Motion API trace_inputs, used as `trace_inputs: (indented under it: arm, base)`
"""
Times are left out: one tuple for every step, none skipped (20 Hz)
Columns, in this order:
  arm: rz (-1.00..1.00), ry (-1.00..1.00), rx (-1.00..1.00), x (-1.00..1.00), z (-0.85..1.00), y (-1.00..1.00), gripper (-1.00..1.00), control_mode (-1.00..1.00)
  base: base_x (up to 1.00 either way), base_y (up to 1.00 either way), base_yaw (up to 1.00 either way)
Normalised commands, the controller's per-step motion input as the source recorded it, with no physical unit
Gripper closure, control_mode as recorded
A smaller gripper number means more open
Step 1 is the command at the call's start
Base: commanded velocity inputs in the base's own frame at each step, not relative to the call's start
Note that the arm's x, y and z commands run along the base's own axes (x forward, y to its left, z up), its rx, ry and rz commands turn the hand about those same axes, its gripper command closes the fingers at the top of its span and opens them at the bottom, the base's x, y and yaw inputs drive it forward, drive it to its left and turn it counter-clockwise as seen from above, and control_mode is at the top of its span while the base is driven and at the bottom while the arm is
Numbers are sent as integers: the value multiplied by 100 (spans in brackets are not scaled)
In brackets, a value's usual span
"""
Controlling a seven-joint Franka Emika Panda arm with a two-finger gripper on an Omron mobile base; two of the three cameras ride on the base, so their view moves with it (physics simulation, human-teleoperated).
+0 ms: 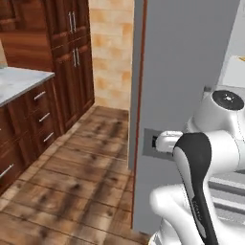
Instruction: Pick the apple and peach from the fridge and place them on the plate next to the blender to make a fruit smoothie.
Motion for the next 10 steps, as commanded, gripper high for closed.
trace_inputs:
  arm:
    - [0, 0, 0, 0, 0, 0, 100, 100]
    - [0, 0, 0, 0, 0, 0, 100, 100]
    - [0, 0, 0, 0, 0, 0, 100, 100]
    - [0, 0, 0, 0, 0, 0, 100, 100]
    - [0, 0, 0, 0, 0, 0, 100, 100]
    - [0, 0, 0, 0, 0, 0, 100, 100]
    - [0, 0, 0, 0, 0, 0, 100, 100]
    - [0, 0, 0, 0, 0, 0, 100, 100]
    - [0, 0, 0, 0, 0, 0, 100, 100]
    - [0, 0, 0, 0, 0, 0, 100, 100]
  base:
    - [0, 60, 90]
    - [0, 60, 90]
    - [0, 59, 91]
    - [0, 56, 93]
    - [-1, 48, 99]
    - [-7, 43, 100]
    - [-6, 42, 100]
    - [-4, 41, 100]
    - [-2, 42, 100]
    - [0, 39, 100]
